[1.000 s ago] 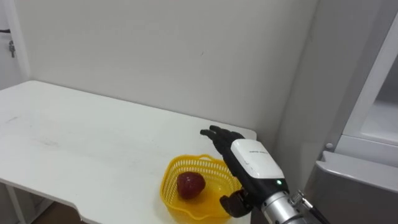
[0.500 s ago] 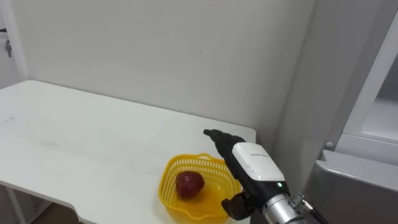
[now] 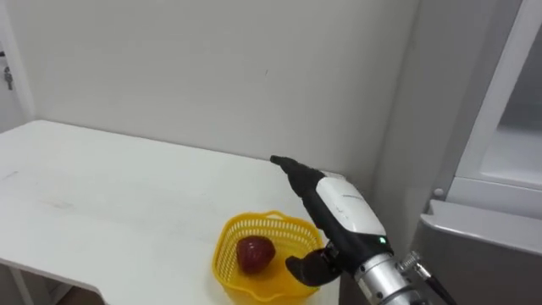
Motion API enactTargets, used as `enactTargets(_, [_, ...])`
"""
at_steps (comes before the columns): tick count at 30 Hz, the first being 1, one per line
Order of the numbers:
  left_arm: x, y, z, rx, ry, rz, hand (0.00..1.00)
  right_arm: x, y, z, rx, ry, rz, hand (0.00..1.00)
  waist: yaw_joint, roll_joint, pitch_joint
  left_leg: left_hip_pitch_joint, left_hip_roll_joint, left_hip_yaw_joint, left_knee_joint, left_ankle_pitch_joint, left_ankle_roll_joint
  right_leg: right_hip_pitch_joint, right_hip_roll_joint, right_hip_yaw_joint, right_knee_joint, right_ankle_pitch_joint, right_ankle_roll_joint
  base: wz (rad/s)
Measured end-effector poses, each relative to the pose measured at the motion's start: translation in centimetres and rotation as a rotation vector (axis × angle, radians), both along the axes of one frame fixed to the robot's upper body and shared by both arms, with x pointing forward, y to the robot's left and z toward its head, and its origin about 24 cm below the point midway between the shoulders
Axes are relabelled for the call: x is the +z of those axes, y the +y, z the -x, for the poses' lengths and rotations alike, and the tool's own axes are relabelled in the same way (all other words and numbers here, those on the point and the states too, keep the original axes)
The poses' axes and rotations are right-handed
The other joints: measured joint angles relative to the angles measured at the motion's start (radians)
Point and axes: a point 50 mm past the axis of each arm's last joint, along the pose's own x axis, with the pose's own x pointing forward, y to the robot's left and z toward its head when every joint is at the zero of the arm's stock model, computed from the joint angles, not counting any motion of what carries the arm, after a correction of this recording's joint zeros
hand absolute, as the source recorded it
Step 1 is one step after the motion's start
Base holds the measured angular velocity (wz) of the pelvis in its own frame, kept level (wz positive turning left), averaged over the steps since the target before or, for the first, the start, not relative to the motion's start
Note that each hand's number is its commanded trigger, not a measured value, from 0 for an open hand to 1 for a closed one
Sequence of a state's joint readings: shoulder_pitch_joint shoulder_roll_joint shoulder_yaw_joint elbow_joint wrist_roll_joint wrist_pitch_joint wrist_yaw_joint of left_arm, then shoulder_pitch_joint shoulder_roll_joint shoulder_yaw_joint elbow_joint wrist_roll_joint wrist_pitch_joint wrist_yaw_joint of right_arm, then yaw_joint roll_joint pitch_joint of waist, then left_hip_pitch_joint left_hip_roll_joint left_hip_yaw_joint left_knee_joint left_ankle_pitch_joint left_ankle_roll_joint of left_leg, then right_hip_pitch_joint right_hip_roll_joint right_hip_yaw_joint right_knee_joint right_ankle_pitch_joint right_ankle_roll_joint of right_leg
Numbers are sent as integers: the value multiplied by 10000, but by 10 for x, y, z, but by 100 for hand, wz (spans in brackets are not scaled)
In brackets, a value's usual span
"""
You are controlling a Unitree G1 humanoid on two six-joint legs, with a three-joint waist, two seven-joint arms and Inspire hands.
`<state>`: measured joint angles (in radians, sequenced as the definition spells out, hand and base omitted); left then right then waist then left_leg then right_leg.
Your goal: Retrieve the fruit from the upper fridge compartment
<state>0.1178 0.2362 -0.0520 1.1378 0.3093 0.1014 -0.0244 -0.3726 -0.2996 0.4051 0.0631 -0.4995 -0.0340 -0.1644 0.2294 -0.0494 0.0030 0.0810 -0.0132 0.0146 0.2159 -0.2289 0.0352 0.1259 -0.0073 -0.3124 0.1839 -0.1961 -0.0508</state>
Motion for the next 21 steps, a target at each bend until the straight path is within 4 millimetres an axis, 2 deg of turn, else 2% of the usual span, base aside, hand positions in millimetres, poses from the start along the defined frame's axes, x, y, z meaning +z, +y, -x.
enactTargets(7, [-3,-8,7,119,86,81,0,12,-12,10,-292,54,-2671,0,-418,41,-3,-11,-8,65,29,-2,6,-10,-11,52,16,2,3,-3])
enactTargets(11, [-5,-10,15,256,239,110,0,21,-16,27,-196,-400,-3457,0,-607,250,-108,40,10,200,-41,-1,7,-59,-5,148,20,3,2,-8])
enactTargets(13, [-5,-10,19,303,283,2,0,24,-18,33,-134,-557,-3904,0,-723,375,-93,144,15,311,-123,15,20,-18,-3,214,21,3,2,-9])
enactTargets(15, [-5,-9,21,365,331,-86,0,23,-24,42,-252,-642,-4411,0,-953,500,-86,188,25,389,-157,16,21,-17,2,301,24,3,3,-9])
enactTargets(19, [-5,-10,26,466,271,-173,0,18,-31,55,-494,-607,-4630,0,-1260,531,-104,198,53,592,-182,15,21,-82,31,505,46,3,2,-16])
enactTargets(21, [-6,-10,28,531,257,-160,0,15,-34,59,-636,-516,-4700,0,-1544,519,-100,178,69,694,-187,13,21,-139,54,637,40,8,-5,-16])
